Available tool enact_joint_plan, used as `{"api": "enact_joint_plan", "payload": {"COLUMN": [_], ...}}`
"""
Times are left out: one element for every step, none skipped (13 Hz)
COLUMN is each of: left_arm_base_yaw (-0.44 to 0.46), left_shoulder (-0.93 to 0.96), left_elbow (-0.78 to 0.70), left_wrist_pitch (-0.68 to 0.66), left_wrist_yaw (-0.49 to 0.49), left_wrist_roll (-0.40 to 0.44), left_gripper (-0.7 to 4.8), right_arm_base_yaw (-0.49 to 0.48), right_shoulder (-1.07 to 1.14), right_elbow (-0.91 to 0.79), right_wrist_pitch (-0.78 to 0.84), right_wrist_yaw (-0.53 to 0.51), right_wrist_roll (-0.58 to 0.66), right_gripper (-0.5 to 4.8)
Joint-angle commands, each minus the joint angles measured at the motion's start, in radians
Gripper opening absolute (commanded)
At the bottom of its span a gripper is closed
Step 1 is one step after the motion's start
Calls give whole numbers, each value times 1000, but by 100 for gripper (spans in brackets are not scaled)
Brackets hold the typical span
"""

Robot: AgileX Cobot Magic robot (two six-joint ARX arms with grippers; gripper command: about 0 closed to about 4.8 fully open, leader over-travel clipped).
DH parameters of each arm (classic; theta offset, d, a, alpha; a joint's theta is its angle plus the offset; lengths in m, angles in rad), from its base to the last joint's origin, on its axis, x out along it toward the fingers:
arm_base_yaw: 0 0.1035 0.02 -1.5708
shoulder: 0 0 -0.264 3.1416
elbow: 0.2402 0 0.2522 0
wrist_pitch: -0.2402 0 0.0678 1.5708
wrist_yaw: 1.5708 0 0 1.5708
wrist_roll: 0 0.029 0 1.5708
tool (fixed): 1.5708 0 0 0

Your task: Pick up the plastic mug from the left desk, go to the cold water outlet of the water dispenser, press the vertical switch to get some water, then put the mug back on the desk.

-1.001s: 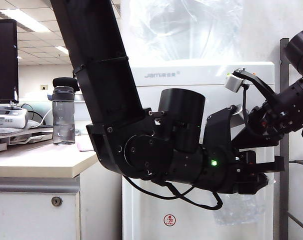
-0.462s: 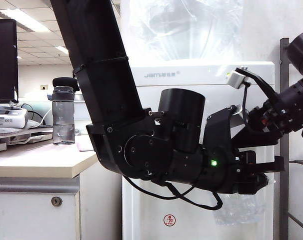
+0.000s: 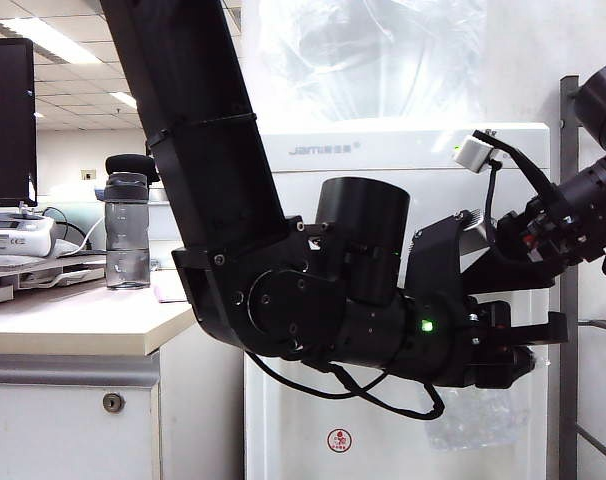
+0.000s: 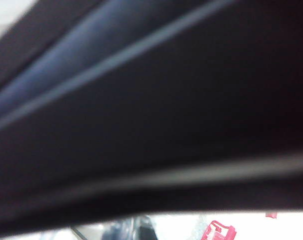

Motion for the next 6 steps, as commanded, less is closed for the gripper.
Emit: {"api": "enact_joint_plan", "payload": {"left_arm_base_yaw": [-2, -2, -2, -2, -2, -2], "left_shoulder": [-8, -8, -8, -8, -8, -8], "left_elbow": [6, 6, 6, 6, 6, 4], "left_wrist_pitch": [47, 46, 46, 46, 46, 45], "left_wrist_yaw": [4, 8, 8, 8, 8, 11], "left_wrist_roll": [13, 13, 13, 13, 13, 4], "left_gripper": [-6, -6, -6, -6, -6, -6], "right_arm_base_yaw": [4, 5, 10, 15, 23, 28], "right_shoulder": [0, 1, 1, 1, 6, 8], "right_elbow": [5, 5, 5, 5, 5, 5], "right_wrist_pitch": [17, 17, 16, 13, 10, 6], "right_wrist_yaw": [-24, -23, -19, -5, 0, 10], "right_wrist_roll": [6, 11, 18, 18, 18, 18], "right_gripper": [-5, -5, -5, -5, -5, -5]}}
